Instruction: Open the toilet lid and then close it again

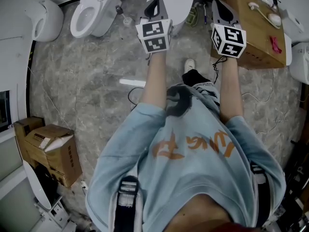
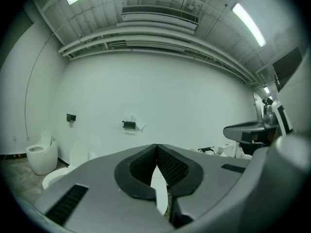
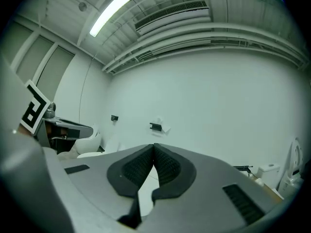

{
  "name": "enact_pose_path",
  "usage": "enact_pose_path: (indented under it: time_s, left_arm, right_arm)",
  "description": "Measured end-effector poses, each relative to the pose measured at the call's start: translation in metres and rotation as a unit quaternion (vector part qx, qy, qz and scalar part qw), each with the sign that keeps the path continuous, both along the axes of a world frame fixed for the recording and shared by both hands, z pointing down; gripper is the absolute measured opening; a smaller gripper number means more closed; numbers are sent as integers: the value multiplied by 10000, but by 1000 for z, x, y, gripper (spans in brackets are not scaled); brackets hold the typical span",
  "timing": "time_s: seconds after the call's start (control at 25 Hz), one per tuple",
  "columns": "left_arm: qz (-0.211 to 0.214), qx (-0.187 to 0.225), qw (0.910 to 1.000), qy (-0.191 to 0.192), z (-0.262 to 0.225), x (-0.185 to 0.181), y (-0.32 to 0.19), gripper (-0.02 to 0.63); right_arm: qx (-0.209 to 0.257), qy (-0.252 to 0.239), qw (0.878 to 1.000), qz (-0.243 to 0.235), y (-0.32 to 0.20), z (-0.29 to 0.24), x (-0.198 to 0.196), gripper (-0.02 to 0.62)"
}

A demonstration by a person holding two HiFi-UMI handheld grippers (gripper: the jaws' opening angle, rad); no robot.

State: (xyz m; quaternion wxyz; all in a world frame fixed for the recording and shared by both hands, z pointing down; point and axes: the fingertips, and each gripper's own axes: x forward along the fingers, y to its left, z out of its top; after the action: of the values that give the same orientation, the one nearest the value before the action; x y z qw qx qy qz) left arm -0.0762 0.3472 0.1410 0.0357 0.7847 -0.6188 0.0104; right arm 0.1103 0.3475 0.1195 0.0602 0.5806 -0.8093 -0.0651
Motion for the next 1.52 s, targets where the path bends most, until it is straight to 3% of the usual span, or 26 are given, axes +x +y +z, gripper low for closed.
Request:
enact_pose_path:
  time_s: [0.4, 0.88, 1.28, 1.52]
  left_arm:
    - [-179, -221, 9989, -381, 25, 5, -101, 26]
    - [-824, -395, 9937, -645, 21, 23, -305, 26]
    - [-1515, -1015, 9807, -706, 79, -14, -346, 26]
    - [-1684, -1833, 9673, -488, 159, -33, -341, 26]
  right_arm:
    - [-304, -659, 9969, -295, -114, 39, 8, 12]
    - [-494, -731, 9874, -1311, -360, 32, -4, 12]
    - [-1105, -705, 9720, -1948, -430, 88, -40, 12]
    - [-1720, -370, 9596, -2195, -436, 149, -59, 13]
